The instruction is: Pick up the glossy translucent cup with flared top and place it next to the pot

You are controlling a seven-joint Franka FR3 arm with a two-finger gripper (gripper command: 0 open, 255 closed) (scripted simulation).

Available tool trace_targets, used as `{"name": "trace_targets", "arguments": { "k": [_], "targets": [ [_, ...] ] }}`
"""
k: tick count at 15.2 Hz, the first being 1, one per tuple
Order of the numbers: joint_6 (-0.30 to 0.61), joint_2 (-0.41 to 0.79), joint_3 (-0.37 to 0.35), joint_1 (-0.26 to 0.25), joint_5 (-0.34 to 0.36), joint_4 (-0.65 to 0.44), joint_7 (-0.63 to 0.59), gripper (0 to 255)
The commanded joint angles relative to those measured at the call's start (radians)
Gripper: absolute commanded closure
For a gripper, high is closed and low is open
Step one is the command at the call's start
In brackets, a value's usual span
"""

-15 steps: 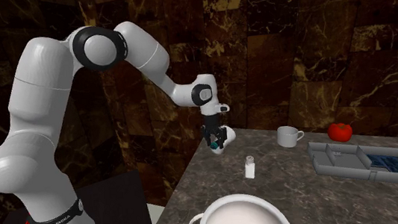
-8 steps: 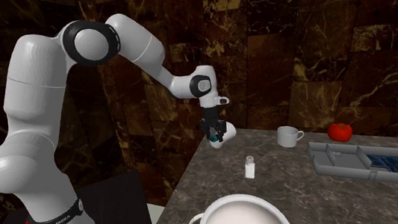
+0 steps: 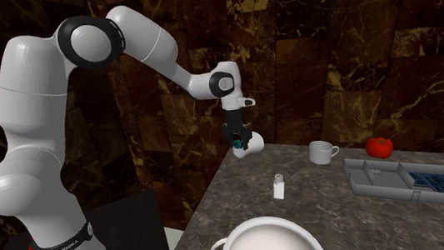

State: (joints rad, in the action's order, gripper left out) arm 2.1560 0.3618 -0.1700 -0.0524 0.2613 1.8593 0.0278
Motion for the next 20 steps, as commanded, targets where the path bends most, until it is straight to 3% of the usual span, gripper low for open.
{"name": "trace_targets", "arguments": {
  "k": [1,19,20],
  "targets": [
    [-0.024,-0.010,-0.002,0.000,-0.005,-0.015,0.006,255],
    [-0.225,-0.100,-0.014,0.003,-0.043,-0.131,0.053,255],
    [-0.209,-0.131,-0.009,0.016,-0.048,-0.087,0.069,255]
  ]
}}
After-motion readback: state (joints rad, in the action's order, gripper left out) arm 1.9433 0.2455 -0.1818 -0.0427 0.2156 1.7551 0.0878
